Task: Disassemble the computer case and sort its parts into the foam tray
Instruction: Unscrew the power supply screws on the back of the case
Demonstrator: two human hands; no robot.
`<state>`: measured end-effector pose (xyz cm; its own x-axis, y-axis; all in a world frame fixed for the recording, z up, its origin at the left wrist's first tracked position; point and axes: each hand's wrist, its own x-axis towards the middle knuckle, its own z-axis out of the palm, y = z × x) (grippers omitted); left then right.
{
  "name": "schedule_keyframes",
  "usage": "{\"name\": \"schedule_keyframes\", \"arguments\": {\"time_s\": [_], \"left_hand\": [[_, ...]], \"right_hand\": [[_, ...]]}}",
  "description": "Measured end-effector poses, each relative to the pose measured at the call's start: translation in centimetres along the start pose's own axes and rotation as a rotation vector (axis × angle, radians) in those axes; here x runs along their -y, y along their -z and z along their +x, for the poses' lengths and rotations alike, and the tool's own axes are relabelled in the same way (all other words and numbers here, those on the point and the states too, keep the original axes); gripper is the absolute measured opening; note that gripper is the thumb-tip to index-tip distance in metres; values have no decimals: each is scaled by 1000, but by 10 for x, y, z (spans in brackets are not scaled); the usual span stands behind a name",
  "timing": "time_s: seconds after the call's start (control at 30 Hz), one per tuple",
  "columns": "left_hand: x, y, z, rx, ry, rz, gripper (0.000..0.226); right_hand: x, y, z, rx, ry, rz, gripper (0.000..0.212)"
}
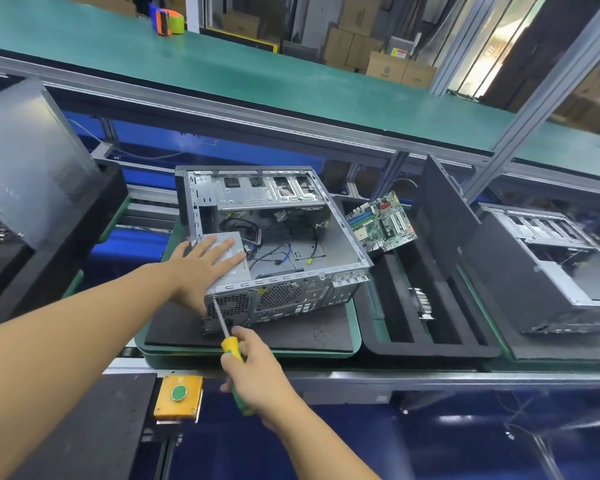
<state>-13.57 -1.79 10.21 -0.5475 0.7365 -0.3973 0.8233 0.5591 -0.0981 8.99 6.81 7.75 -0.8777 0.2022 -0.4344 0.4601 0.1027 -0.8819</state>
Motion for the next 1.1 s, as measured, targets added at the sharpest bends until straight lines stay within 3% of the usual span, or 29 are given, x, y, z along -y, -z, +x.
{"name": "schedule_keyframes", "arguments": {"time_s": [0.07,0.13,0.27,0.43,0.73,1.1], "left_hand": [[-1,0,0,-5,1,0,133],[-1,0,-1,-7,5,-5,133],[-2,1,-2,0,7,-13,133],[-3,3,-3,-9,9,-29,132],[0,-1,-2,-28,5,-58,133],[-7,7,-9,-5,30,-26,133]], "right_hand": [[-1,-2,-1,73,-94,319,46],[2,2,-1,100,-131,440,40],[12,14,5,165,-202,521,19],[10,19,9,348,-306,583,38],[-5,19,4,362,-318,518,36],[-12,17,2,444,-310,772,31]]}}
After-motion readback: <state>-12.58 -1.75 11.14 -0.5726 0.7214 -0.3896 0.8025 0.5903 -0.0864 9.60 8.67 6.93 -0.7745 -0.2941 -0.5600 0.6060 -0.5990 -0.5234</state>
